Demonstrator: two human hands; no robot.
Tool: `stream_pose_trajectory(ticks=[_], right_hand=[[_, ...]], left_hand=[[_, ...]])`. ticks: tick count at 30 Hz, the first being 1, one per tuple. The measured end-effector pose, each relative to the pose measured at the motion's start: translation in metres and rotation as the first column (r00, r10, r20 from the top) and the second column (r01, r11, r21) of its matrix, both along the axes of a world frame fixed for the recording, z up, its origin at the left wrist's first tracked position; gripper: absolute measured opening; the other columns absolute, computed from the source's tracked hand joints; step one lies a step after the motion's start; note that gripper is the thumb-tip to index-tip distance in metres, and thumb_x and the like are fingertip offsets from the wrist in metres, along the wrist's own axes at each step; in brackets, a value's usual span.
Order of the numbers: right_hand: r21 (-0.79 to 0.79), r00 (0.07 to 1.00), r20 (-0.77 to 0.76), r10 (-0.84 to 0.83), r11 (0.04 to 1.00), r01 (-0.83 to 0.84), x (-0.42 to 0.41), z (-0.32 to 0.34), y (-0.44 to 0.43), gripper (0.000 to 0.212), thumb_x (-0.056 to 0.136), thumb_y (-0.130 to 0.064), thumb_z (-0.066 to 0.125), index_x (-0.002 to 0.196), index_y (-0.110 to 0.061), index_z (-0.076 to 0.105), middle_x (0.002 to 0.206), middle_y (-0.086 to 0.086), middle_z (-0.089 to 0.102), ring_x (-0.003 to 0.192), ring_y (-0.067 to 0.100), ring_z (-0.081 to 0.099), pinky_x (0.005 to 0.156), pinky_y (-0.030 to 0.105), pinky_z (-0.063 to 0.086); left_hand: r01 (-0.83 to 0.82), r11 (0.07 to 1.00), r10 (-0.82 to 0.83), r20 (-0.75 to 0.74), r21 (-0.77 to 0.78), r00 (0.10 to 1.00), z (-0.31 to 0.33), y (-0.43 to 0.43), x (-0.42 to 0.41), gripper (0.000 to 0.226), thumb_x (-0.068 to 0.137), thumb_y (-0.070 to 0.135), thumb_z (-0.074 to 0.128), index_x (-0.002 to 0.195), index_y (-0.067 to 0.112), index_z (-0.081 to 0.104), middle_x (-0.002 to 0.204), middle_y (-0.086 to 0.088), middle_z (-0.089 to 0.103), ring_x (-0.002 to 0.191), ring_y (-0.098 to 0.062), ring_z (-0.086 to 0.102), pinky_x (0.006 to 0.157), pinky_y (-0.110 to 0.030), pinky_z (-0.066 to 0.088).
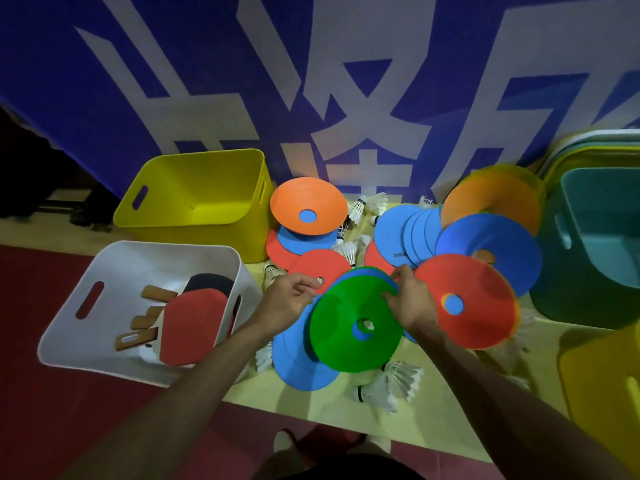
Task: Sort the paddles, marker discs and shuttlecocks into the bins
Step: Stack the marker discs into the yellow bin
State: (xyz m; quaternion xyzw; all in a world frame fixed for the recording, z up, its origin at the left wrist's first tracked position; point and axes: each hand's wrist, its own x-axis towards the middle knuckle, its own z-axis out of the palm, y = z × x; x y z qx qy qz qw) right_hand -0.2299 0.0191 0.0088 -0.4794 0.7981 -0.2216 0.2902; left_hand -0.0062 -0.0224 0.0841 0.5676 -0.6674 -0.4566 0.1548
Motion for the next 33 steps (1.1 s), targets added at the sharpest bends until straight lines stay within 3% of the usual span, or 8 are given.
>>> stream_pose_trajectory(ticks=[3, 9, 14, 18, 21, 27, 30, 33], right_hand=[[-0.053, 1.0, -0.024, -0.008, 0.999, 0.007, -0.012, 0.001, -0.001, 0.024, 0.086, -0.018, 0.063, 0.107, -0.013, 0.055, 0.109, 0.012, 0.064, 0.102, 0.035, 0.059, 0.079, 0.04, 0.047], [-0.052, 0.987, -0.142, -0.077, 0.996, 0.071, -0.032, 0.01, -0.001, 0.024, 0.094, -0.028, 0.053, 0.111, -0.012, 0.06, 0.104, 0.02, 0.066, 0.101, 0.04, 0.059, 0.079, 0.043, 0.047], [-0.157, 0.979, -0.056, -0.194, 0.97, 0.184, -0.051, 0.012, 0.003, 0.016, 0.089, -0.031, 0.058, 0.089, -0.018, 0.068, 0.104, 0.01, 0.065, 0.104, 0.032, 0.058, 0.08, 0.038, 0.049], [-0.085, 0.936, 0.031, -0.351, 0.932, 0.352, -0.071, 0.021, 0.008, 0.022, 0.092, -0.029, 0.059, 0.092, -0.011, 0.07, 0.102, 0.022, 0.068, 0.102, 0.042, 0.059, 0.082, 0.04, 0.047], [-0.074, 0.912, 0.039, -0.409, 0.909, 0.411, -0.084, 0.023, 0.014, 0.027, 0.094, -0.028, 0.056, 0.099, -0.005, 0.068, 0.105, 0.027, 0.065, 0.106, 0.045, 0.056, 0.085, 0.042, 0.045], [-0.099, 0.852, 0.104, -0.513, 0.847, 0.522, -0.096, 0.029, 0.018, 0.026, 0.093, -0.024, 0.057, 0.099, 0.001, 0.063, 0.103, 0.025, 0.065, 0.104, 0.043, 0.056, 0.086, 0.044, 0.044], [-0.077, 0.795, 0.185, -0.578, 0.797, 0.598, -0.096, 0.034, 0.019, 0.023, 0.092, -0.021, 0.058, 0.095, 0.0, 0.066, 0.104, 0.023, 0.065, 0.104, 0.041, 0.057, 0.091, 0.043, 0.045], [-0.05, 0.752, 0.272, -0.601, 0.771, 0.634, -0.099, 0.032, 0.018, 0.021, 0.09, -0.02, 0.058, 0.086, -0.002, 0.068, 0.092, 0.022, 0.067, 0.093, 0.037, 0.061, 0.086, 0.046, 0.05]], left_hand=[[-0.06, 0.997, 0.059, 0.036, 0.039, 0.998, -0.006, 0.003, 0.001, 0.016, 0.092, 0.004, 0.053, 0.097, 0.014, 0.064, 0.091, -0.004, 0.066, 0.087, -0.018, 0.065, 0.074, -0.019, 0.049], [-0.117, 0.989, 0.11, 0.092, 0.085, 0.99, -0.021, 0.014, -0.001, 0.019, 0.091, 0.006, 0.052, 0.092, 0.02, 0.065, 0.09, 0.001, 0.066, 0.087, -0.019, 0.065, 0.082, -0.032, 0.05], [-0.086, 0.989, 0.078, 0.074, 0.118, 0.994, -0.035, 0.018, -0.007, 0.02, 0.092, 0.005, 0.052, 0.088, 0.02, 0.065, 0.096, -0.008, 0.067, 0.091, -0.028, 0.065, 0.083, -0.041, 0.053], [-0.097, 0.977, 0.084, 0.076, 0.188, 0.994, -0.05, 0.018, -0.014, 0.017, 0.094, 0.006, 0.051, 0.092, 0.018, 0.063, 0.088, -0.009, 0.062, 0.08, -0.03, 0.061, 0.073, -0.038, 0.053], [-0.119, 0.965, 0.123, -0.002, 0.233, 0.992, -0.059, 0.019, -0.023, 0.014, 0.097, 0.005, 0.048, 0.092, 0.013, 0.059, 0.082, -0.008, 0.057, 0.075, -0.028, 0.055, 0.071, -0.041, 0.05], [-0.196, 0.944, 0.207, -0.013, 0.266, 0.978, -0.062, 0.017, -0.048, 0.025, 0.097, 0.034, 0.051, 0.102, 0.011, 0.057, 0.089, -0.011, 0.062, 0.074, -0.023, 0.065, 0.064, -0.032, 0.056], [-0.253, 0.939, 0.257, 0.012, 0.233, 0.966, -0.064, 0.015, -0.057, 0.015, 0.093, 0.023, 0.06, 0.095, 0.01, 0.052, 0.076, -0.012, 0.059, 0.06, -0.022, 0.059, 0.052, -0.03, 0.051], [-0.295, 0.937, 0.292, 0.042, 0.188, 0.955, -0.068, 0.011, -0.058, 0.014, 0.088, 0.011, 0.066, 0.089, 0.01, 0.052, 0.064, -0.009, 0.055, 0.051, -0.021, 0.053, 0.051, -0.033, 0.048]])
